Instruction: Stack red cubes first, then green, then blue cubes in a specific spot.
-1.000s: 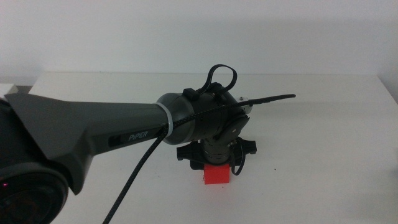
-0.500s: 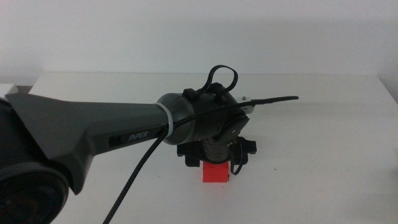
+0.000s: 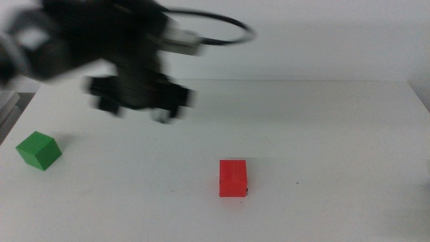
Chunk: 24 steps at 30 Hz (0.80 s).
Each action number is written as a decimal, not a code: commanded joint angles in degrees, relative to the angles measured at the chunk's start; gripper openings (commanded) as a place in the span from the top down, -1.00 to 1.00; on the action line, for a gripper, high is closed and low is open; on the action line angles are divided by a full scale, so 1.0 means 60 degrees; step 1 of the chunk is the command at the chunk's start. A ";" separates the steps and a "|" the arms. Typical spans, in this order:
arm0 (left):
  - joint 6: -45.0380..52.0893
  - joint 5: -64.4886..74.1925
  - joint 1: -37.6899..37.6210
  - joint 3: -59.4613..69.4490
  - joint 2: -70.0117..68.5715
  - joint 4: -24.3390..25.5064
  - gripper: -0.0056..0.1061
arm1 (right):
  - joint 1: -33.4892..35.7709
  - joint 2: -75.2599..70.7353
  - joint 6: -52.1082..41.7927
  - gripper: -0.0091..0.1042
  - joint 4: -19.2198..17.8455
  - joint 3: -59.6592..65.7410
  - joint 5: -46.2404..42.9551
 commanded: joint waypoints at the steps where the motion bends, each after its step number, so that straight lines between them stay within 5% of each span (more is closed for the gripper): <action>1: 0.1774 0.0686 0.1216 0.0010 -0.0346 -0.0602 -0.78 | -0.0079 -0.0041 -0.0034 -0.74 -0.0085 0.0034 -0.0090; 12: 0.8684 0.0234 0.6488 0.0141 -0.0325 -0.3553 -0.78 | -0.0079 -0.0041 -0.0034 -0.74 -0.0085 0.0034 -0.0090; 24: 1.0018 -0.0683 0.7583 0.0176 0.1027 -0.3816 -0.78 | -0.0079 -0.0041 -0.0034 -0.74 -0.0085 0.0034 -0.0090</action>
